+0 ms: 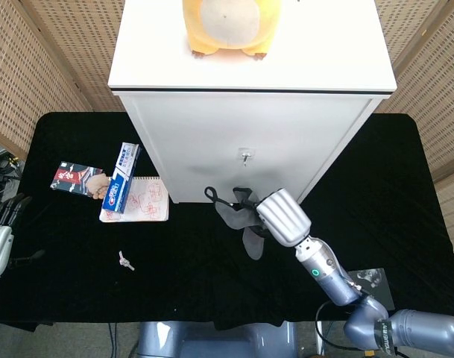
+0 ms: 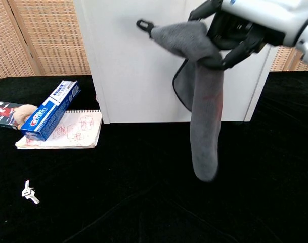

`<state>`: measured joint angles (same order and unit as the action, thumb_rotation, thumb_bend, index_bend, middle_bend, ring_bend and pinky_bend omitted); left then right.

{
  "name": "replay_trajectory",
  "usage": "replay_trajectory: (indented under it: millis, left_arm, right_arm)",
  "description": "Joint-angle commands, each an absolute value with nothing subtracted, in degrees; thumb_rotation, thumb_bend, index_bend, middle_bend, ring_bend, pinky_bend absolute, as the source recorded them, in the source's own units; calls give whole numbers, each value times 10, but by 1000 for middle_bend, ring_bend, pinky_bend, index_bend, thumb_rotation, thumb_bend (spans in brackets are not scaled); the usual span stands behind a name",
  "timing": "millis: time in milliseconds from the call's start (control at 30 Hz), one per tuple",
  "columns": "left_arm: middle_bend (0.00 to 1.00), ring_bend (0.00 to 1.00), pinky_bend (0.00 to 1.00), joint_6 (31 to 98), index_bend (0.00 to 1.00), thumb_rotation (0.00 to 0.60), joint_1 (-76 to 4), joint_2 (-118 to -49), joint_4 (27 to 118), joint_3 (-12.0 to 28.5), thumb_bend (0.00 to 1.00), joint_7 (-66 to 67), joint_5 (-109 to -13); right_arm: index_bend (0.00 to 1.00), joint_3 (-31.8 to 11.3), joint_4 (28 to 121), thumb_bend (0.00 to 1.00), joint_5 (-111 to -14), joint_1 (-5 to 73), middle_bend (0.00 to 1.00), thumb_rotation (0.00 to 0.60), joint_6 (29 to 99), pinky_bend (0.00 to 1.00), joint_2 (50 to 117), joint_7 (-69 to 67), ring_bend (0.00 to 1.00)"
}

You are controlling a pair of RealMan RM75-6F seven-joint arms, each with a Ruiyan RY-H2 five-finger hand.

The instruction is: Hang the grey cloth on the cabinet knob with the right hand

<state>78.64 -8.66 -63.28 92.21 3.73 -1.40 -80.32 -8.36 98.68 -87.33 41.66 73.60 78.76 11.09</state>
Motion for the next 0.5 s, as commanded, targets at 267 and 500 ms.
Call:
replay_trajectory:
  millis: [267,500]
  left_arm:
    - [0,0,0,785,0,600,-88,-635,926,37,0,-3,-803]
    - [0,0,0,782,0,600,-90,-637,927,37,0,2,-800]
  right_arm:
    - [799,-87,977,793,-945,385,1000,600,789,1000,733,184,1000]
    - [810,-95,967,813,-958,370,1000,600,808,1000,724,235,1000]
